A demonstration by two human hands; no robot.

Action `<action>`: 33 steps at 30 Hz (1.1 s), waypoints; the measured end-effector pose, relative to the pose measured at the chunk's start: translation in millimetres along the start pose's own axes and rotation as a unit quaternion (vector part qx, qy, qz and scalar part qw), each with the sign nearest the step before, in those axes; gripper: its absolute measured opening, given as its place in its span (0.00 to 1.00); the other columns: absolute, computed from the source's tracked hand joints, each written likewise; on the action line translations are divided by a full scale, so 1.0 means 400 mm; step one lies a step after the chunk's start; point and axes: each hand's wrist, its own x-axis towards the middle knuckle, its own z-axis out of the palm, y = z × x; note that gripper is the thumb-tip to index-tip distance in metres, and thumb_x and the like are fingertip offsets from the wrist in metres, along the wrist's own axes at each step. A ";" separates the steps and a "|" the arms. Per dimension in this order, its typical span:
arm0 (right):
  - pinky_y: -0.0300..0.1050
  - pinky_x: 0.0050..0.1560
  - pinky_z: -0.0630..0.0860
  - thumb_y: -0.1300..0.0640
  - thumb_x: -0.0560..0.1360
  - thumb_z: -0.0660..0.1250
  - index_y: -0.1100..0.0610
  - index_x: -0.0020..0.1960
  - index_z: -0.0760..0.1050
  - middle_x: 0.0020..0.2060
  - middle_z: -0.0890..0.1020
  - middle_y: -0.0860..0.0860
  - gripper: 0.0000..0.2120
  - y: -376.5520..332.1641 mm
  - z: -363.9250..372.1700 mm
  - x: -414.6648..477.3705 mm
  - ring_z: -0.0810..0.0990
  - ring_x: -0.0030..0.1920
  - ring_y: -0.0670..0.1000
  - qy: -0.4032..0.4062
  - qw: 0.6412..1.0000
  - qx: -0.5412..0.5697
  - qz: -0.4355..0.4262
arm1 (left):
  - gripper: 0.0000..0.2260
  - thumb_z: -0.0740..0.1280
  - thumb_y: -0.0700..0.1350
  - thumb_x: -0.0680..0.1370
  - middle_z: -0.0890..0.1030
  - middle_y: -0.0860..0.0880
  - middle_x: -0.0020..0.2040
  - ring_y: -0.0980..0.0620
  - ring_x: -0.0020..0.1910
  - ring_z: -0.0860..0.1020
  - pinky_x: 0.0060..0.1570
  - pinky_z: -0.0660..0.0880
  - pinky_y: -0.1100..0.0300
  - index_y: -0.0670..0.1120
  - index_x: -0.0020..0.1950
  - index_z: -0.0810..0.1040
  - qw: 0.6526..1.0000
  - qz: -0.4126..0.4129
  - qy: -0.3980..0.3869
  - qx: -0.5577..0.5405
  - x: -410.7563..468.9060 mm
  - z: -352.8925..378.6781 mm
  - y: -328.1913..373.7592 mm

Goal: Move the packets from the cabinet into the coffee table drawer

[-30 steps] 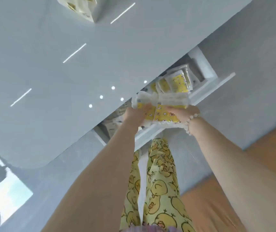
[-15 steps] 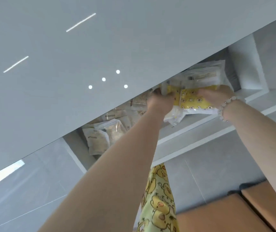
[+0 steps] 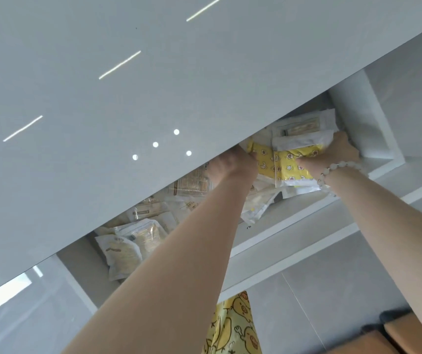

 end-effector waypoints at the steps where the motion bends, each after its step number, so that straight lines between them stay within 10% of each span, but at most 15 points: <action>1: 0.45 0.50 0.69 0.59 0.74 0.67 0.62 0.66 0.63 0.56 0.76 0.58 0.25 0.005 0.004 0.001 0.75 0.58 0.58 0.025 1.000 -0.007 -0.010 | 0.21 0.62 0.55 0.79 0.74 0.47 0.65 0.44 0.65 0.71 0.57 0.72 0.52 0.49 0.71 0.67 1.000 0.005 0.014 0.022 -0.001 0.004 0.002; 14: 0.52 0.58 0.72 0.59 0.71 0.69 0.64 0.71 0.57 0.67 0.63 0.59 0.34 0.041 -0.035 -0.074 0.64 0.67 0.59 0.029 0.982 -0.165 -0.085 | 0.29 0.62 0.49 0.79 0.60 0.43 0.74 0.43 0.73 0.58 0.69 0.59 0.50 0.42 0.75 0.54 0.994 0.011 0.022 0.109 -0.108 -0.017 0.007; 23: 0.41 0.55 0.72 0.54 0.78 0.60 0.58 0.68 0.61 0.66 0.64 0.54 0.20 -0.080 -0.273 -0.360 0.67 0.64 0.52 0.061 0.935 -0.247 -0.249 | 0.18 0.59 0.47 0.79 0.73 0.49 0.66 0.48 0.64 0.72 0.58 0.70 0.58 0.47 0.68 0.70 0.985 0.069 -0.101 0.121 -0.352 -0.274 0.038; 33: 0.43 0.52 0.71 0.53 0.80 0.55 0.56 0.68 0.60 0.67 0.62 0.53 0.18 -0.320 -0.747 -0.777 0.68 0.63 0.52 0.200 0.833 -0.251 -0.451 | 0.17 0.57 0.46 0.79 0.72 0.50 0.66 0.49 0.65 0.71 0.57 0.68 0.61 0.50 0.68 0.70 0.983 0.081 0.134 0.097 -0.681 -0.845 0.116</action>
